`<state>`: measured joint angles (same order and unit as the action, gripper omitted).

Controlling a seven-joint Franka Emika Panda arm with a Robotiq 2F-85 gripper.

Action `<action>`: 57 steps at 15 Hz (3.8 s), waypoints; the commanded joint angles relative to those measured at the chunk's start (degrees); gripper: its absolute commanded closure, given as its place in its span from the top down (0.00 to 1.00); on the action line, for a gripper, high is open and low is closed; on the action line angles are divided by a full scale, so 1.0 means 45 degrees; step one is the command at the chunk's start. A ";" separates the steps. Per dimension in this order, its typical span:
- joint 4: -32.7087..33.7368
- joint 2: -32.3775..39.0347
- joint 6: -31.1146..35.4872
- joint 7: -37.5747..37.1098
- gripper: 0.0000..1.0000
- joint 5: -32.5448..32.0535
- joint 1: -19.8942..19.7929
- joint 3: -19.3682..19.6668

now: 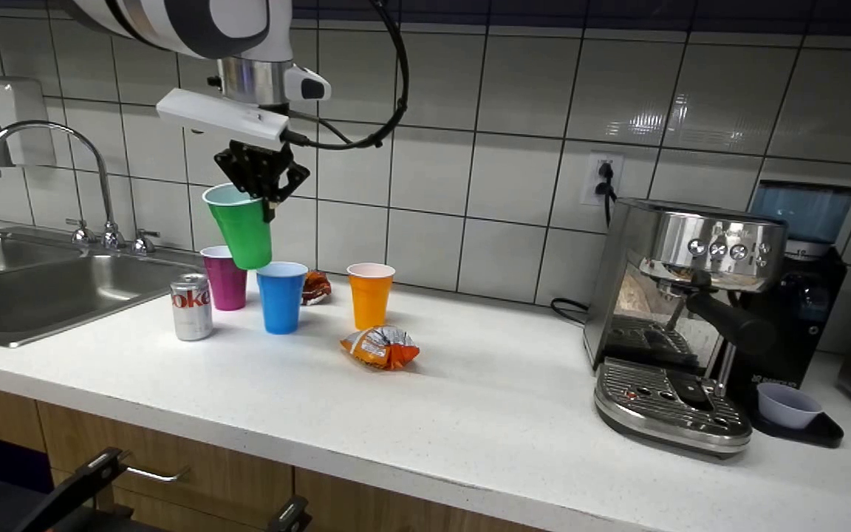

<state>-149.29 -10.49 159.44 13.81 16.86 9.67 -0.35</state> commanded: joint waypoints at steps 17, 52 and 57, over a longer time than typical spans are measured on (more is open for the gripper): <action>0.2373 0.2699 0.0814 0.0437 0.01 0.1288 0.0120 0.0106; 0.2780 0.3888 0.0433 -0.0525 0.01 0.0544 -0.0776 -0.0383; 0.3218 0.4660 0.0299 -0.1346 0.01 -0.0300 -0.0968 -0.0489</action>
<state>-137.63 8.22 162.87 11.19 18.47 7.26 -1.07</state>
